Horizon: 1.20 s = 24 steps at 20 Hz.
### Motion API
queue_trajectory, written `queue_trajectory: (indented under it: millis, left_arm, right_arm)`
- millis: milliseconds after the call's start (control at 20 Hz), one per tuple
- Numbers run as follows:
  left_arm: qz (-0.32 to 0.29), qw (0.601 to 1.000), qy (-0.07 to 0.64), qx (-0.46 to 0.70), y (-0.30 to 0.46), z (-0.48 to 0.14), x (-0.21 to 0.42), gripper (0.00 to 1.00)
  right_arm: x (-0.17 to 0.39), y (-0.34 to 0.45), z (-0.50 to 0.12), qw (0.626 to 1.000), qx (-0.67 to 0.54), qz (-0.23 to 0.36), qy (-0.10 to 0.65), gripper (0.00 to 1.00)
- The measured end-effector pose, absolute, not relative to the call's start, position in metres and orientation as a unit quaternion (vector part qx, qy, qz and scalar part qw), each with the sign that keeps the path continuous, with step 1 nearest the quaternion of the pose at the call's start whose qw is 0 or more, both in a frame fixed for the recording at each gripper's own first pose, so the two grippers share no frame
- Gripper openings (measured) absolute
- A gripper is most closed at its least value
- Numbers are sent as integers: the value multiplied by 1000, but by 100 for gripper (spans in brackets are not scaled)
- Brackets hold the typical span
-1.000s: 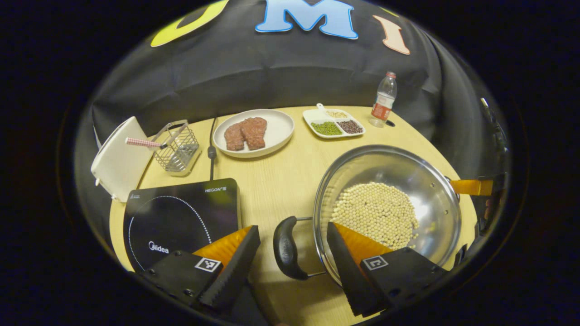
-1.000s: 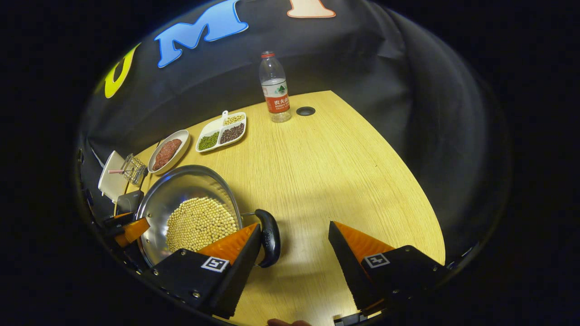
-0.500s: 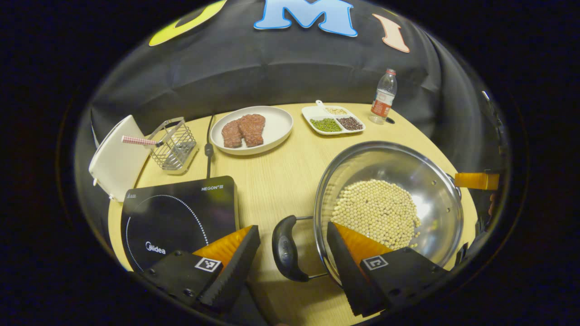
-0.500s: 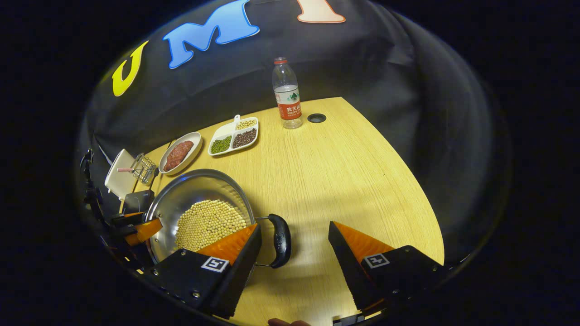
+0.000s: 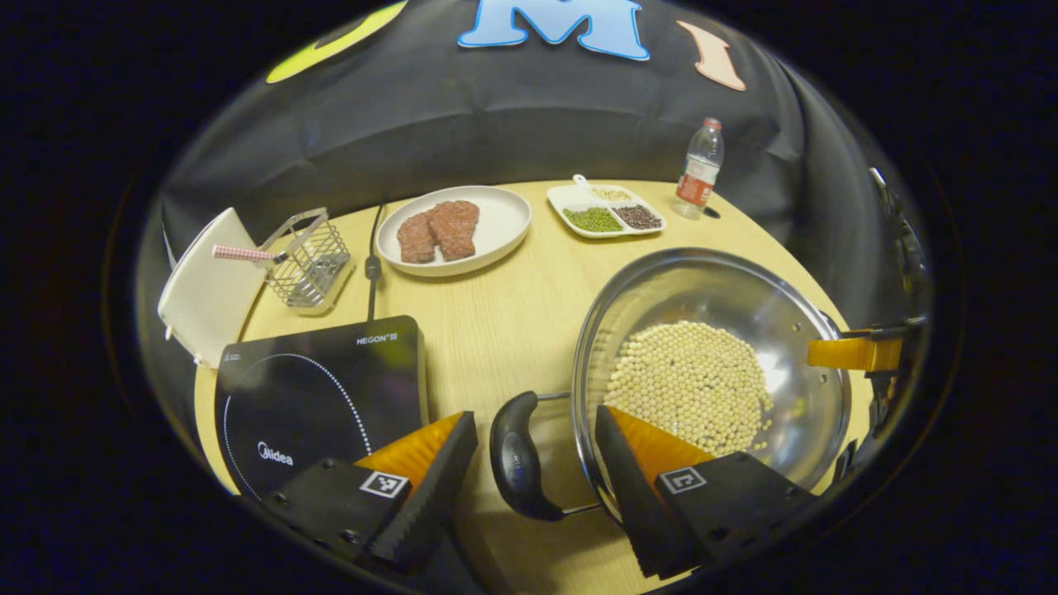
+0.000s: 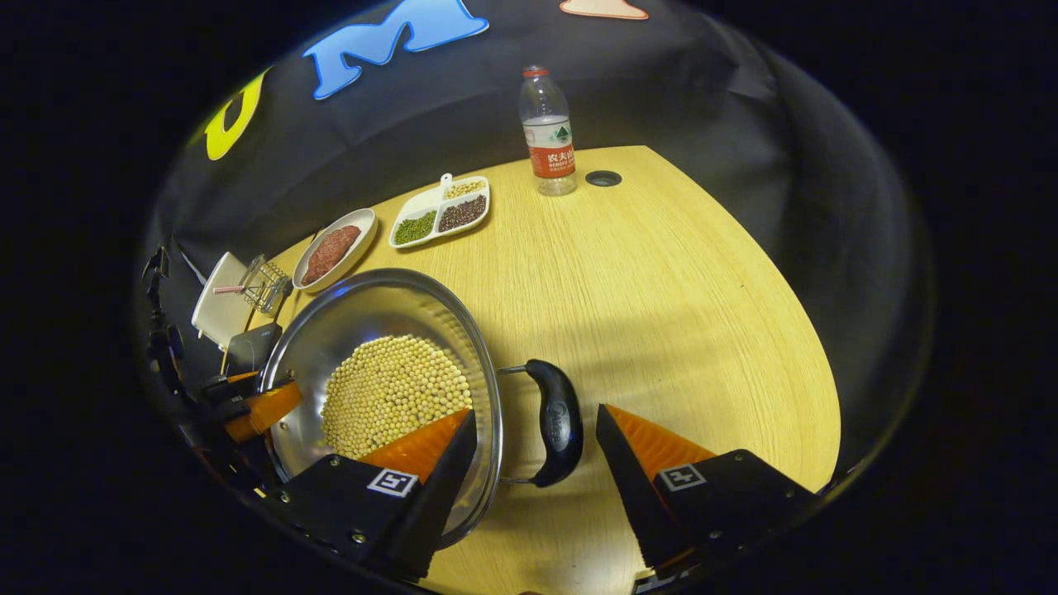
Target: First push the handle of the pot to place it horizontally, then grasp the pot with both hands and set it on the induction cooktop.
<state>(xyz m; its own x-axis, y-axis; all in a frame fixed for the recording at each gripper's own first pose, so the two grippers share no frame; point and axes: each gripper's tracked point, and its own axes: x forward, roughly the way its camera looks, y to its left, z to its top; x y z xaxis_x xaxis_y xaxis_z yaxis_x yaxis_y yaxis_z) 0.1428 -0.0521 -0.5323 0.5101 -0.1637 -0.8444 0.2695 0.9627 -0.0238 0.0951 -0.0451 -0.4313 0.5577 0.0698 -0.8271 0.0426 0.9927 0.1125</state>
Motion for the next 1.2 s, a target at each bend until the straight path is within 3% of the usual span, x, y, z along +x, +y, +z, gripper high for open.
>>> queue_trajectory:
  millis: [50, 150, 200, 300, 350, 550, 600, 650, 700, 1150, 1200]
  left_arm:
    - [-128, 865, 481, 54, -54, -534, 143, 91]
    - [-134, 862, 487, 52, -59, -541, 143, 89]
    - [-134, 861, 487, 56, -59, -540, 142, 81]
    - [-135, 858, 492, 58, -59, -542, 143, 77]
    - [-134, 856, 497, 51, -60, -543, 143, 80]
    - [-134, 848, 512, 29, -60, -545, 142, 72]
    - [-133, 848, 513, 30, -60, -545, 142, 67]
    - [-131, 848, 513, 28, -59, -546, 142, 67]
    - [-130, 847, 515, 26, -58, -545, 140, 65]
    - [-123, 854, 505, 21, -46, -516, 130, 63]
    - [-122, 855, 503, 22, -44, -512, 129, 66]
  right_arm:
    - [95, -47, -435, 878, 52, 4, 476, 88]
    - [95, -47, -442, 873, 51, -3, 486, 73]
    - [96, -43, -446, 870, 62, -3, 490, 71]
    - [96, -43, -444, 869, 73, -8, 490, 60]
    - [95, -43, -444, 869, 72, -7, 490, 60]
    - [95, -42, -444, 866, 72, -10, 495, 51]
    - [96, -42, -444, 866, 70, -8, 496, 56]
    - [93, -41, -441, 864, 86, -20, 495, 56]
    - [95, -40, -443, 863, 85, -21, 497, 49]
    - [90, -35, -435, 867, 77, -17, 492, 49]
    - [90, -34, -434, 869, 77, -17, 489, 48]
